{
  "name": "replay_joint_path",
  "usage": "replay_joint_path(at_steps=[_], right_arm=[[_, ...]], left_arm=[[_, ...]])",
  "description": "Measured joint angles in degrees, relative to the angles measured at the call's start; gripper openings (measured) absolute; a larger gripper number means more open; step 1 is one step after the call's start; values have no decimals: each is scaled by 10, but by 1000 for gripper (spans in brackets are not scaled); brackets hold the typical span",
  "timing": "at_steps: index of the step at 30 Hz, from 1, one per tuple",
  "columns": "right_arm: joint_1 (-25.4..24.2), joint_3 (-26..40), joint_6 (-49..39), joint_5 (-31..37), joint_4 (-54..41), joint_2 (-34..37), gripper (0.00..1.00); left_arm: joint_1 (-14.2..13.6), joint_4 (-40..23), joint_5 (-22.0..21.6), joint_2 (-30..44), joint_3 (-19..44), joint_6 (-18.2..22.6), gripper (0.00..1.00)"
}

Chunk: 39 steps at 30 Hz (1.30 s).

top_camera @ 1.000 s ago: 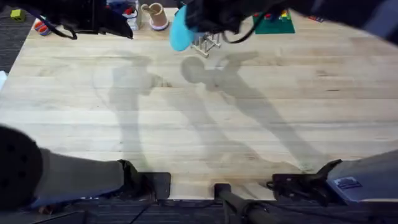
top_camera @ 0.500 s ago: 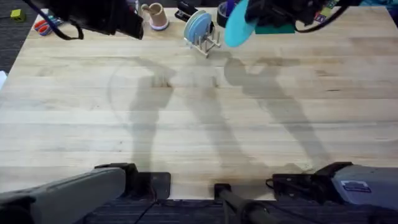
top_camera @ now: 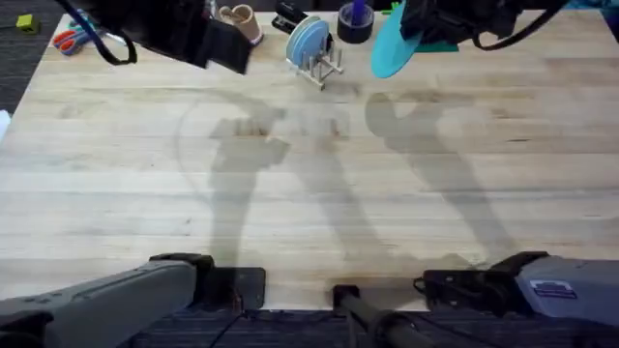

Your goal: Pick up the plates from the table one by one and place each into a slot on the dish rack.

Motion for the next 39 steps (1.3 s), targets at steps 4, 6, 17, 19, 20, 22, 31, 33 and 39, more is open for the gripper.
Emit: replay_joint_path(at_steps=[4, 6, 17, 19, 20, 22, 31, 33, 39], right_arm=[[0, 9, 0, 12, -18, 0, 31], [1, 18, -2, 20, -29, 0, 31], [53, 137, -5, 111, -97, 24, 31], [63, 164, -6, 120, -102, 41, 31], [67, 177, -6, 123, -104, 51, 31], [73, 200, -6, 127, -111, 72, 31], [80, 260, 31, 142, -113, 150, 31], [80, 263, 44, 146, -113, 157, 31], [81, 264, 97, 152, -113, 161, 31]], left_arm=[[0, 0, -4, 0, 0, -2, 996], [0, 0, -6, 0, 0, -2, 995], [0, 5, -6, 0, 0, -2, 995], [0, 4, -7, 0, 0, -2, 995], [0, 5, -7, 0, 0, -2, 995], [0, 5, -7, 0, 0, -2, 995], [0, 7, -7, 0, 0, -2, 994], [0, 11, -7, 0, 0, -2, 993], [0, 25, -7, 0, 0, -2, 993]])
